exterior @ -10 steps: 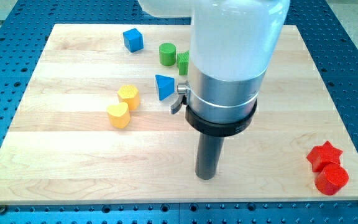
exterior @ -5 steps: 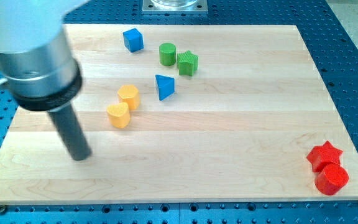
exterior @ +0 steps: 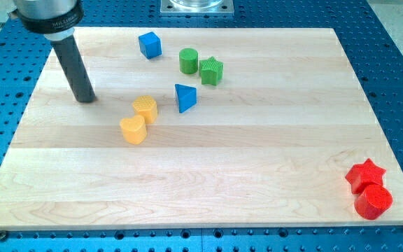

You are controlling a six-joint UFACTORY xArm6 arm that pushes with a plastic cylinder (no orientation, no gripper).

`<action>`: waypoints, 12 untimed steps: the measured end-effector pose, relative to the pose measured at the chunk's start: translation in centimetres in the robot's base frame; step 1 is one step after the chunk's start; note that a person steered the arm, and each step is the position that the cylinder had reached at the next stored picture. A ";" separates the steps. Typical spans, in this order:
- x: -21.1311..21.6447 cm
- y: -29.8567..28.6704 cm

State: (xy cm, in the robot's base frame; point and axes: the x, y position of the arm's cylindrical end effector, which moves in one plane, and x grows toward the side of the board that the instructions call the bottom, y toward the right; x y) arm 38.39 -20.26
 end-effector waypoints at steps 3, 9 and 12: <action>-5.6 -0.9; -6.8 2.7; -5.3 4.0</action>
State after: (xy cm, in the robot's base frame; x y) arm 33.10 -16.29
